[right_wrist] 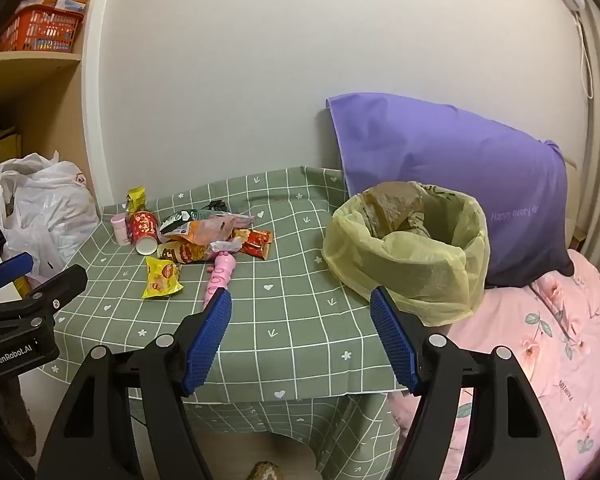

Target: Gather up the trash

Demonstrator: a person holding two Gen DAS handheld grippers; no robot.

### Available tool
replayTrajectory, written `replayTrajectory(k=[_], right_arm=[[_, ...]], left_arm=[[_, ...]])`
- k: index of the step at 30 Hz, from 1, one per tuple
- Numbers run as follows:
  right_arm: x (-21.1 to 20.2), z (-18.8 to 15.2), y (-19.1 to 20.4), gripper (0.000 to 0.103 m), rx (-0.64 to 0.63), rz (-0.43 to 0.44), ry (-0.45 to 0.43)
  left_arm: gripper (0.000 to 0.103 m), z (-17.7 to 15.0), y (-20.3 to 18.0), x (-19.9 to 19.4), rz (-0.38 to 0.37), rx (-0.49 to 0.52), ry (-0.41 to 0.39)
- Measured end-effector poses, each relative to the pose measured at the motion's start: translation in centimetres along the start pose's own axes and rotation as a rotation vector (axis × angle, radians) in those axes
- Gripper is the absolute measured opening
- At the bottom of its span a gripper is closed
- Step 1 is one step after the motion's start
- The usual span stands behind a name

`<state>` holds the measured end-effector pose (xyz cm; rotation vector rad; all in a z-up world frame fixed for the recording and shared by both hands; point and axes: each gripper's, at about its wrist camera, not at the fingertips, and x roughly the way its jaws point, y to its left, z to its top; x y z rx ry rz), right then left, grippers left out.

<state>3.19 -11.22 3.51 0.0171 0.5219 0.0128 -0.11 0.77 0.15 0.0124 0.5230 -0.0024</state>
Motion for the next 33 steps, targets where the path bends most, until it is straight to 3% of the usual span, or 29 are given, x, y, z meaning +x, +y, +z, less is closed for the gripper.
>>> replayTrajectory(k=[33], right_arm=[[0.20, 0.13, 0.10, 0.068, 0.006, -0.001, -0.002]], left_arm=[[0.094, 0.21, -0.64, -0.04, 0.000, -0.001, 0.000]])
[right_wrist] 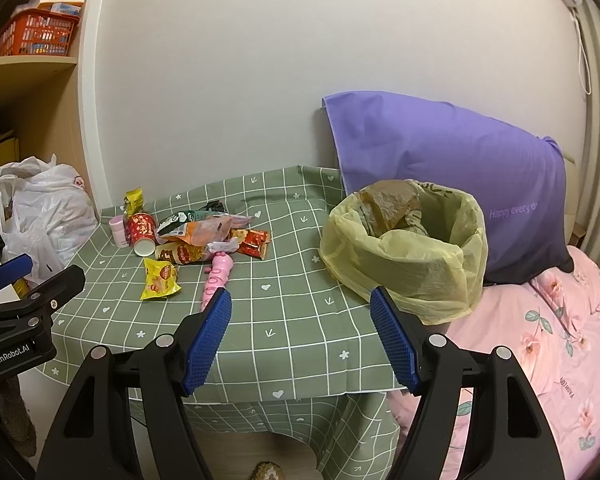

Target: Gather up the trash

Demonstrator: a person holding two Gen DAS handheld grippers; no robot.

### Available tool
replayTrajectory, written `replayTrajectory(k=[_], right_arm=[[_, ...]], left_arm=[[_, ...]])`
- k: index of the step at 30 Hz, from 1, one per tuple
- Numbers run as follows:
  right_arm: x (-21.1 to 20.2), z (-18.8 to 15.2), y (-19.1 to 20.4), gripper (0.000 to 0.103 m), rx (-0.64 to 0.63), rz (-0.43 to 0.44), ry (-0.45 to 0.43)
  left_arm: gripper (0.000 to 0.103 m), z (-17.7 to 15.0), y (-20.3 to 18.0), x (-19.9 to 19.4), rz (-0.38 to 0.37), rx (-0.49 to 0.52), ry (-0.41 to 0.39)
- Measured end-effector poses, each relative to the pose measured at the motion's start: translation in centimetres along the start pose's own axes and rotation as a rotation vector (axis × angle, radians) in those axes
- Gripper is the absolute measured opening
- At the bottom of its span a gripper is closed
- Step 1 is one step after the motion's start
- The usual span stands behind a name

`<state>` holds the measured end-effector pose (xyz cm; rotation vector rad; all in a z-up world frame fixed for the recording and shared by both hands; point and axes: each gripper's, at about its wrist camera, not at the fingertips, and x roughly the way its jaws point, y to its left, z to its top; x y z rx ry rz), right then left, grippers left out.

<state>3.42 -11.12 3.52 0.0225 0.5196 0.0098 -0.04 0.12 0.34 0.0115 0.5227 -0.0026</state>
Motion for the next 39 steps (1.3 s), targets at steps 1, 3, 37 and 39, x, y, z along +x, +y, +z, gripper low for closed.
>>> replayTrajectory(k=[1, 3, 37, 39], right_arm=[[0.0, 0.0, 0.0, 0.068, 0.000, 0.000, -0.001], [0.0, 0.0, 0.0, 0.068, -0.001, 0.001, -0.001], [9.7, 2.9, -0.2, 0.068, -0.040, 0.044, 0.041], [11.4, 3.5, 0.2, 0.068, -0.046, 0.064, 0.053]], left_arm=[[0.094, 0.0, 0.1, 0.0, 0.000, 0.000, -0.001], [0.094, 0.0, 0.0, 0.0, -0.001, -0.001, 0.000], [0.094, 2.6, 5.2, 9.5, 0.053, -0.075, 0.042], [0.094, 2.9, 5.8, 10.7, 0.054, -0.075, 0.050]])
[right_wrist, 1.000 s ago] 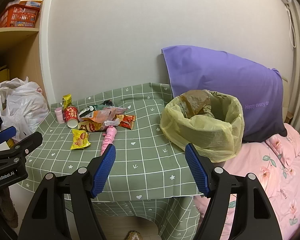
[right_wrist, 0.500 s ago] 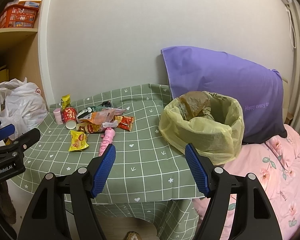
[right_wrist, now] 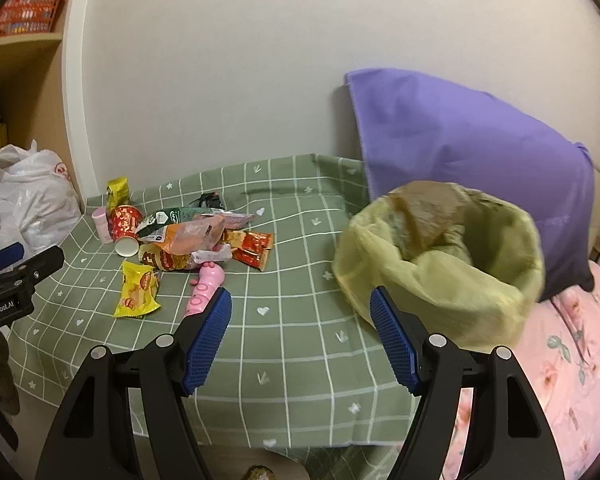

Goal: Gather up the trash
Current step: 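Reach the left tool to the milk carton while the right tool approaches the pink candy stick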

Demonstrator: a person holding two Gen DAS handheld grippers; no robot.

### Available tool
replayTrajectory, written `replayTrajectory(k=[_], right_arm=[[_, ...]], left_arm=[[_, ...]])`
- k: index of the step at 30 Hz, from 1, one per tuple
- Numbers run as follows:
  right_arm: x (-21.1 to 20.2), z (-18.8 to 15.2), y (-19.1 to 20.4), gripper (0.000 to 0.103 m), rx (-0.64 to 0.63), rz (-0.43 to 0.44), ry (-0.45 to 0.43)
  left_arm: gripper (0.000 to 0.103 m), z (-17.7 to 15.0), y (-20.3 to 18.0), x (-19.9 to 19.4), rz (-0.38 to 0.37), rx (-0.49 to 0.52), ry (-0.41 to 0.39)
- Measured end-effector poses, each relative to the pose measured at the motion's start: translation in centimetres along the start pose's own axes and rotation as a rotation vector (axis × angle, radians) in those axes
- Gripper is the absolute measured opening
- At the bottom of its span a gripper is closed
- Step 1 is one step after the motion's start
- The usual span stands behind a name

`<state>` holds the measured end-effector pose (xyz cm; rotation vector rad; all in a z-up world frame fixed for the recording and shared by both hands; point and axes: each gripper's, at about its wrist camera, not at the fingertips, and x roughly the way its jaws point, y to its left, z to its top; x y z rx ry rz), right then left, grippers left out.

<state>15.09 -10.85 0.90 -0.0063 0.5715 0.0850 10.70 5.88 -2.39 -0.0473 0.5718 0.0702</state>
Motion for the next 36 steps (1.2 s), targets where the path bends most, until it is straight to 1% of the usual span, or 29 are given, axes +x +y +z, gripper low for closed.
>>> replayTrajectory(k=[2, 4, 6, 8, 12, 14, 16, 18, 19, 21, 23, 25, 27, 31, 33, 36], right_arm=[[1.4, 1.1, 0.6, 0.068, -0.004, 0.026, -0.021], [3.2, 2.3, 1.3, 0.068, -0.011, 0.064, -0.024], [4.9, 3.1, 2.2, 0.068, -0.045, 0.079, -0.014], [7.0, 4.4, 3.2, 0.068, -0.082, 0.097, -0.004], [10.2, 5.9, 3.7, 0.068, -0.095, 0.118, 0.014], [11.5, 5.7, 3.3, 0.068, -0.101, 0.109, 0.040], [12.3, 5.6, 2.9, 0.068, -0.106, 0.094, 0.053], [13.3, 4.9, 1.9, 0.068, -0.102, 0.085, 0.092], [13.8, 4.6, 1.3, 0.068, -0.095, 0.079, 0.106], [14.4, 4.3, 0.4, 0.068, -0.070, 0.075, 0.125], [15.0, 3.9, -0.5, 0.068, -0.049, 0.072, 0.143], [15.4, 3.5, -1.1, 0.068, -0.040, 0.066, 0.156], [16.0, 3.1, -1.3, 0.068, -0.042, 0.056, 0.168], [16.9, 2.7, -0.6, 0.068, -0.049, 0.063, 0.196], [17.0, 2.7, -0.1, 0.068, -0.055, 0.064, 0.200], [16.7, 3.0, 0.6, 0.068, -0.069, 0.035, 0.197]], left_arm=[[0.094, 0.7, 0.8, 1.2, 0.002, -0.015, 0.004], [0.094, 1.4, 1.7, 2.2, 0.009, -0.035, 0.005], [0.094, 2.3, 2.7, 3.4, 0.009, -0.052, 0.012], [0.094, 3.3, 3.4, 5.2, -0.025, -0.072, 0.037], [0.094, 5.3, 3.4, 8.6, -0.101, -0.079, 0.050], [0.094, 6.5, 2.6, 11.1, -0.161, -0.037, 0.100], [0.094, 7.7, 1.2, 13.9, -0.218, 0.033, 0.147], [0.093, 8.4, 0.2, 15.9, -0.238, 0.074, 0.174], [0.088, 8.8, 0.1, 17.4, -0.246, 0.072, 0.196], [0.081, 9.0, 0.2, 19.5, -0.281, 0.032, 0.251], [0.077, 8.7, 0.8, 20.8, -0.295, -0.004, 0.284], [0.074, 8.1, 1.3, 21.8, -0.290, -0.020, 0.308], [0.073, 7.4, 1.4, 22.5, -0.302, -0.025, 0.343], [0.070, 5.9, 1.0, 23.3, -0.311, 0.009, 0.404], [0.068, 5.5, 1.0, 23.2, -0.316, 0.001, 0.410], [0.064, 6.2, 1.9, 21.8, -0.321, -0.033, 0.370]])
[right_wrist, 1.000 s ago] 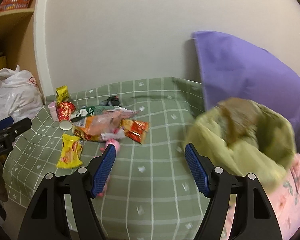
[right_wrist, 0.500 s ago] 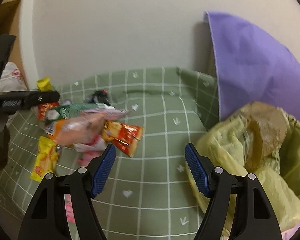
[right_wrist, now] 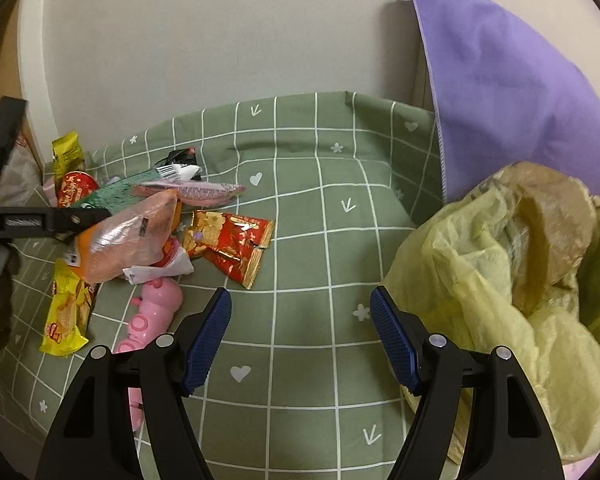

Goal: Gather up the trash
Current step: 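Reach the left tool to the milk carton while the right tool approaches the pink candy stick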

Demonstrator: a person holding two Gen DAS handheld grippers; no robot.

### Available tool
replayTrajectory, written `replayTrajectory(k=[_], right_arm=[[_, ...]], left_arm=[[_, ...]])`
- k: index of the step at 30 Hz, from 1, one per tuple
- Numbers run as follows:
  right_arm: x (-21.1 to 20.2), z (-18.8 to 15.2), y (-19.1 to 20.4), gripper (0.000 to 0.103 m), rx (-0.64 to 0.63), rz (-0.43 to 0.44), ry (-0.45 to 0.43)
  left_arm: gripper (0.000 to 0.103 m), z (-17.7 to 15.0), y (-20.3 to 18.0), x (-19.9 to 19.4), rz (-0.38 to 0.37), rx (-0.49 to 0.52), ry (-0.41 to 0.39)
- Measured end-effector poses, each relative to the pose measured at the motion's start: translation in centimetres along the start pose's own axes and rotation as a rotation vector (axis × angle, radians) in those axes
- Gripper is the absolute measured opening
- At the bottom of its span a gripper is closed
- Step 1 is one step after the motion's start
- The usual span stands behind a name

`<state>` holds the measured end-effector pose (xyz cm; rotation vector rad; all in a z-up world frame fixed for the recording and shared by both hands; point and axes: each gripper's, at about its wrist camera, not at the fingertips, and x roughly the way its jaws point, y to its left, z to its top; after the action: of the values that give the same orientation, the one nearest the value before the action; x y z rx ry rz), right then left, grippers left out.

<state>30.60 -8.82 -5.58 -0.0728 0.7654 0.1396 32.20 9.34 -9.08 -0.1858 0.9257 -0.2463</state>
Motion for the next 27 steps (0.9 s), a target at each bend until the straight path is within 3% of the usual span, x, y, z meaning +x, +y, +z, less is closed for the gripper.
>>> replayTrajectory(k=[5, 9, 14, 18, 21, 27], right_arm=[[-1.0, 1.0, 1.0, 0.068, -0.024, -0.009, -0.024], [-1.5, 2.4, 1.5, 0.068, 0.003, 0.019, -0.043], [-1.0, 4.6, 2.9, 0.068, -0.048, 0.060, -0.063], [1.2, 7.2, 4.1, 0.063, -0.095, 0.161, -0.052], [4.0, 8.7, 4.9, 0.055, -0.154, 0.187, -0.015], [9.2, 7.6, 4.5, 0.055, -0.192, 0.237, 0.100]], left_arm=[[0.062, 0.6, -0.1, -4.1, 0.025, 0.022, -0.074], [0.062, 1.8, 0.0, -5.4, 0.077, 0.044, -0.059], [0.062, 2.0, -0.3, -5.8, -0.008, 0.072, -0.024], [0.062, 1.5, 0.0, -5.8, 0.001, 0.073, -0.041], [0.062, 1.4, 1.1, -6.0, 0.014, 0.035, -0.072], [0.062, 1.7, 3.6, -5.9, 0.046, -0.038, -0.079]])
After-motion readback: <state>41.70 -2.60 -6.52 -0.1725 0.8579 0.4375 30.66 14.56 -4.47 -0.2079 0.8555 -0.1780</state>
